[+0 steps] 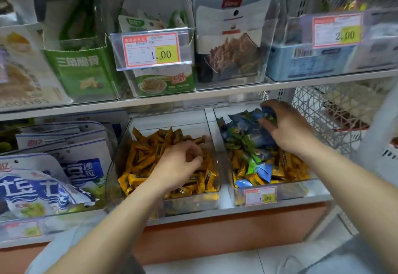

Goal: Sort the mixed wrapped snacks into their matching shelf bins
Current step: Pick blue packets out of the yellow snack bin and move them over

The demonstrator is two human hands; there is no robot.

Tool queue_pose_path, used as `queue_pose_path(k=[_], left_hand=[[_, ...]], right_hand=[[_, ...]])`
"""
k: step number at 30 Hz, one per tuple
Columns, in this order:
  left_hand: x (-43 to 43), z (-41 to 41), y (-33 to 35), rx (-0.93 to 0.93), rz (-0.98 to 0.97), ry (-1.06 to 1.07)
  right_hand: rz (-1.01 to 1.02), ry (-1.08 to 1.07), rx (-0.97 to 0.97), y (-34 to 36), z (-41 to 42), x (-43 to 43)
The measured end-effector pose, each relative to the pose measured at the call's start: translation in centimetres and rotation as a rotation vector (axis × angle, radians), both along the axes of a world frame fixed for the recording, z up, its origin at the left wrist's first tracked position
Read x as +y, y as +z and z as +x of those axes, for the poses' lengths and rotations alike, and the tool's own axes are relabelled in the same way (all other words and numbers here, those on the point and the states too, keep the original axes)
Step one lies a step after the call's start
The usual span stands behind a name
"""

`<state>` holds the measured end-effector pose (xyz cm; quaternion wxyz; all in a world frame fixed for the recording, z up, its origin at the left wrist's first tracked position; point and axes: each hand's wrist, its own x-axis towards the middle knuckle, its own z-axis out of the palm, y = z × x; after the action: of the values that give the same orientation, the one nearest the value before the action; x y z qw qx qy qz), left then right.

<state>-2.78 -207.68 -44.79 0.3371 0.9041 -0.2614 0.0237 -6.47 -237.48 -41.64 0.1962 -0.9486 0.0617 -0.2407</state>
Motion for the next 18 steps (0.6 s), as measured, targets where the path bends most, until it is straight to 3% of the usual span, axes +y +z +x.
queue_pose_path(k=[4,8,12,15,18], left_hand=[[1.8,1.2,0.2,-0.018,0.14,0.025],[4.5,2.8,0.9,-0.25,0.471,0.102],[7.6,3.8,1.0,-0.282,0.647,0.118],[9.9,4.0,0.6,-0.128,0.63,0.079],[11.3,4.0,0.5,-0.111,0.592,0.039]], right_hand=[[-0.225,-0.071,0.27,-0.8,1.0,-1.0],[-0.278,-0.107,0.103,-0.1,0.4,1.1],[-0.164,0.201,0.035,1.4,0.8,7.2],[-0.07,0.434,0.195,0.8,3.3,11.9],[0.002,0.503,0.405,-0.5,7.8,15.4]])
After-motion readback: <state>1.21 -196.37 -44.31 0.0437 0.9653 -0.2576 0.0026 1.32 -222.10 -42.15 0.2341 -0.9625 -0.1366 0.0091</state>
